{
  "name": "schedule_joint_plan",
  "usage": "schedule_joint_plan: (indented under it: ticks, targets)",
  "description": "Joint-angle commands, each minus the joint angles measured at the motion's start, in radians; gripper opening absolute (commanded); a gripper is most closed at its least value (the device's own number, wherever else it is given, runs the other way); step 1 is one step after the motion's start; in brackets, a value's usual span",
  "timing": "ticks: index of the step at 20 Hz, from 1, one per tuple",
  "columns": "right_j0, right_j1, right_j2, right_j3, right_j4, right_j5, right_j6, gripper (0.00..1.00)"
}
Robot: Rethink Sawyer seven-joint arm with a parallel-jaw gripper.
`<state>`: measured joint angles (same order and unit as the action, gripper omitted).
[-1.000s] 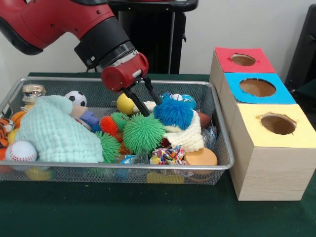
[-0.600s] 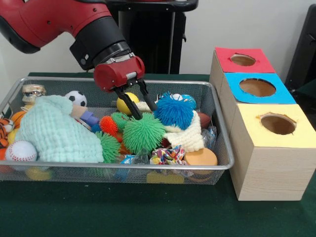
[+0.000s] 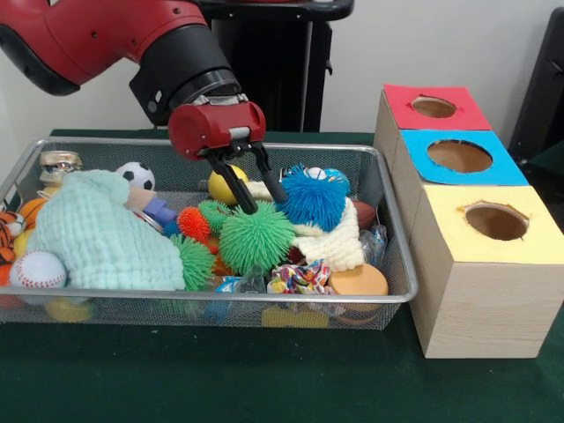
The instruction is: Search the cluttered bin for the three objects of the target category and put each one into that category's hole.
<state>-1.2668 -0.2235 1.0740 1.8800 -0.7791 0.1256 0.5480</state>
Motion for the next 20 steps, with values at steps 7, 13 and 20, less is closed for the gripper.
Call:
schedule_joint_plan:
  ticks: [7, 13, 20]
  targets:
    - [0.06, 0.013, -0.123, -0.116, -0.034, 0.028, 0.125, 1.0]
    - [0.101, -0.004, -0.179, -0.146, -0.032, 0.053, 0.121, 1.0]
    - [0.127, -0.023, -0.214, -0.161, -0.023, 0.052, 0.12, 1.0]
